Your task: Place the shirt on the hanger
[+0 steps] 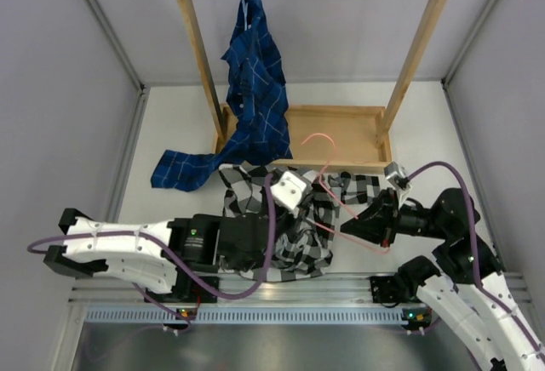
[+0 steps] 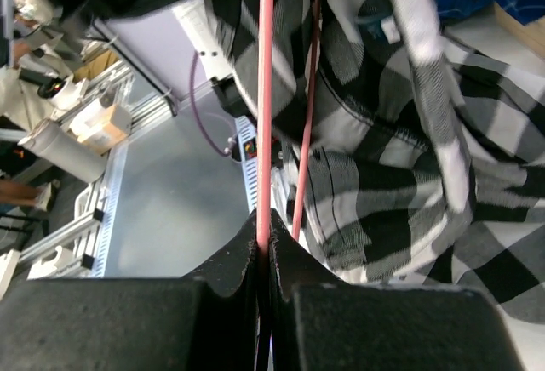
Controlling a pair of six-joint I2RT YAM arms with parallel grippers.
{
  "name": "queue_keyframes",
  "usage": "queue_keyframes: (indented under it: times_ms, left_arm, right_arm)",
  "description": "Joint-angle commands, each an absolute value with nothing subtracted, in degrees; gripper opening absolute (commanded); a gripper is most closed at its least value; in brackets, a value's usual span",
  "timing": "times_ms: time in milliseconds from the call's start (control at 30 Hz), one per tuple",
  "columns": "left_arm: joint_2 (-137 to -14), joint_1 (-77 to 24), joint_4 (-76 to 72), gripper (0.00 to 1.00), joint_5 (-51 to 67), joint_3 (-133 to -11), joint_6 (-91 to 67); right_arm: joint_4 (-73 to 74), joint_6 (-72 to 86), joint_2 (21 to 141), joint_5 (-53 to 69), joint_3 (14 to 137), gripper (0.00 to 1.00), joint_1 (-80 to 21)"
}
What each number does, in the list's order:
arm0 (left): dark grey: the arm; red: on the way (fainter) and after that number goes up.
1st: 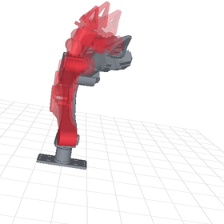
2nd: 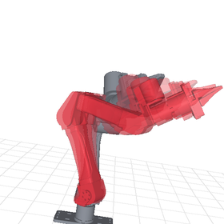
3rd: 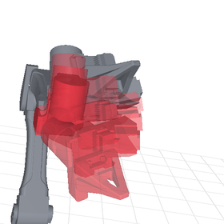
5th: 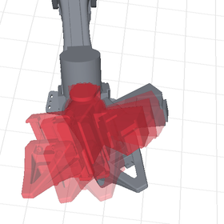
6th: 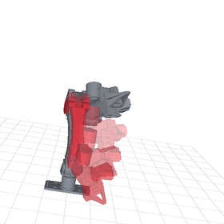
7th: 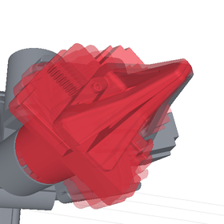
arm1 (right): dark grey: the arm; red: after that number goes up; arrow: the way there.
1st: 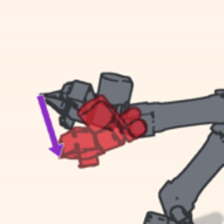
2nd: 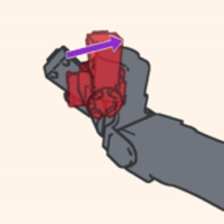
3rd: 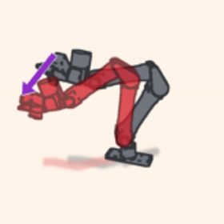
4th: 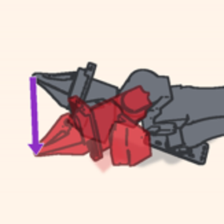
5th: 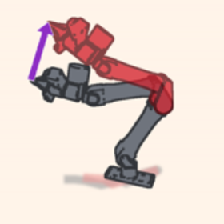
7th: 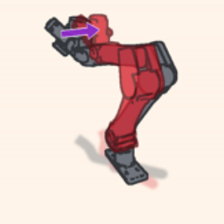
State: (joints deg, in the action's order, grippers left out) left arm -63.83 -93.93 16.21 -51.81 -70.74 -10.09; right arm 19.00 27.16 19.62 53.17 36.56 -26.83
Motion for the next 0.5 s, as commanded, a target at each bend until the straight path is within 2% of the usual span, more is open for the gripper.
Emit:
queue_keyframes:
  times_ms: [0, 167, 300, 467]
  left_arm:
    - [-65.8, -90.7, 12.0, 0.0, -49.2, -73.8, -7.8]
    - [-64.5, -87.9, 8.1, 0.0, -38.9, -71.8, -6.2]
    - [-64.3, -87.9, 9.1, 0.0, -35.9, -71.1, -5.8]
    - [-64.4, -87.9, 10.6, 0.0, -45.6, -71.3, -7.6]
  right_arm:
    - [12.9, 22.9, 22.9, 50.8, 40.0, 0.0, -26.0]
    - [4.9, 27.1, 21.0, 40.5, 36.0, 0.0, -26.0]
    - [-3.7, 31.2, 18.2, 42.6, 31.8, 0.0, -26.0]
    - [-5.5, 32.9, 14.1, 40.8, 27.5, 0.0, -26.0]
